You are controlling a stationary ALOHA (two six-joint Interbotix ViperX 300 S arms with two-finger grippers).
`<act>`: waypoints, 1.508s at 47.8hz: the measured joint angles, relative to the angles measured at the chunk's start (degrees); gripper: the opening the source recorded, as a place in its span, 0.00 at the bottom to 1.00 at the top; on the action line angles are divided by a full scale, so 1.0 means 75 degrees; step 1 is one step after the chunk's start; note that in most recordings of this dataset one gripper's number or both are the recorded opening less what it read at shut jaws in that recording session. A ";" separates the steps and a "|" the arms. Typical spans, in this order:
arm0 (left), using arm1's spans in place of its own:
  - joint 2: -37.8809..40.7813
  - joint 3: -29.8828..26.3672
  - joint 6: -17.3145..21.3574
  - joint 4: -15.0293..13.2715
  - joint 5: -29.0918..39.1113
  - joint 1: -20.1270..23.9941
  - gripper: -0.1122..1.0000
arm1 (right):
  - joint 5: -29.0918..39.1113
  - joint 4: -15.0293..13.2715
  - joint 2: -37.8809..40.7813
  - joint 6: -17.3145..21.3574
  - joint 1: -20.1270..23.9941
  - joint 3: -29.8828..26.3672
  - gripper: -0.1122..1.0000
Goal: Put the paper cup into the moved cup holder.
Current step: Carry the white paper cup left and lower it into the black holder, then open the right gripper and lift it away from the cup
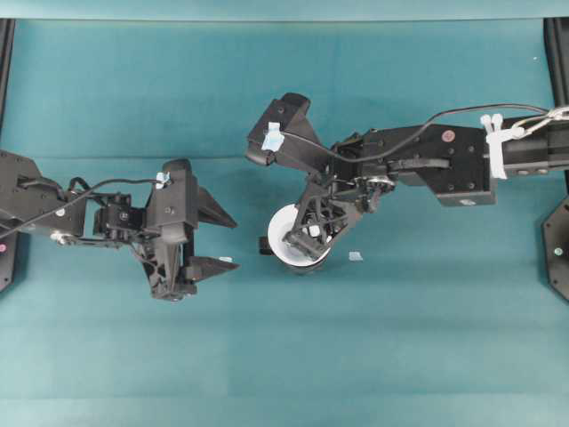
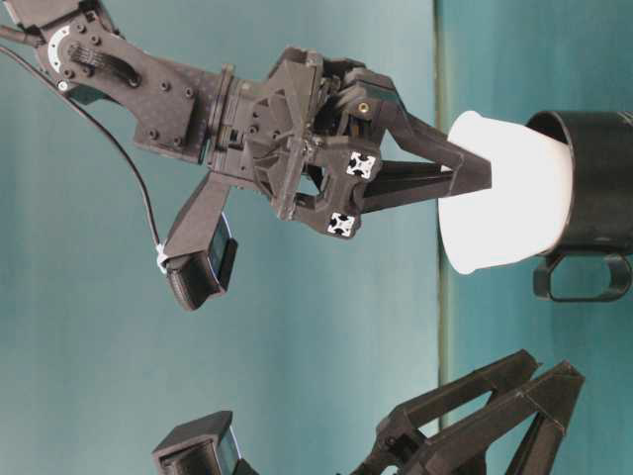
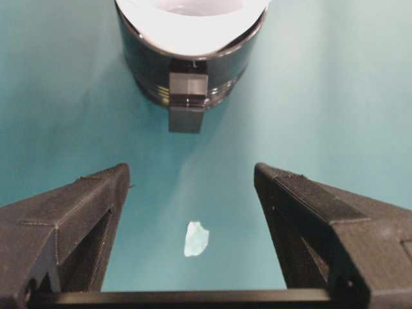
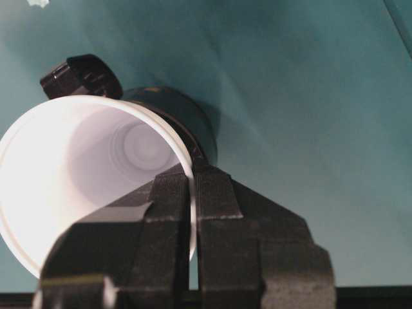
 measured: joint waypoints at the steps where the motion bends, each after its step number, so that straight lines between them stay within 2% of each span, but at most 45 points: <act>1: 0.0000 0.0000 0.0000 0.0000 0.0000 0.0000 0.85 | 0.0012 0.0000 0.0000 -0.0012 0.0000 0.0000 0.11; 8: 0.0000 0.0012 0.0000 -0.0012 0.0000 0.0000 0.85 | 0.0012 0.0000 0.0000 -0.0012 0.0012 0.0094 0.13; 15: 0.0000 0.0012 -0.0012 0.0000 0.0000 0.0000 0.85 | -0.0012 0.0012 -0.0023 -0.0012 0.0000 0.0211 0.21; 22: 0.0000 0.0012 0.0000 -0.0012 0.0000 0.0000 0.85 | -0.0129 0.0023 -0.0059 -0.0012 0.0012 0.0270 0.46; 29: 0.0000 0.0000 0.0000 -0.0012 0.0000 0.0000 0.85 | -0.0270 0.0035 -0.0082 -0.0012 0.0012 0.0270 0.81; 33: 0.0012 0.0000 0.0000 -0.0012 0.0000 0.0000 0.85 | -0.0293 0.0023 -0.0105 -0.0012 0.0023 0.0281 0.91; 52: 0.0000 0.0012 0.0000 0.0000 0.0000 0.0000 0.85 | -0.0504 0.0023 -0.0422 -0.0012 0.0023 0.0492 0.89; 72: 0.0000 0.0000 0.0000 -0.0012 0.0000 0.0000 0.85 | -0.1688 0.0000 -0.1160 -0.0023 0.0199 0.1336 0.89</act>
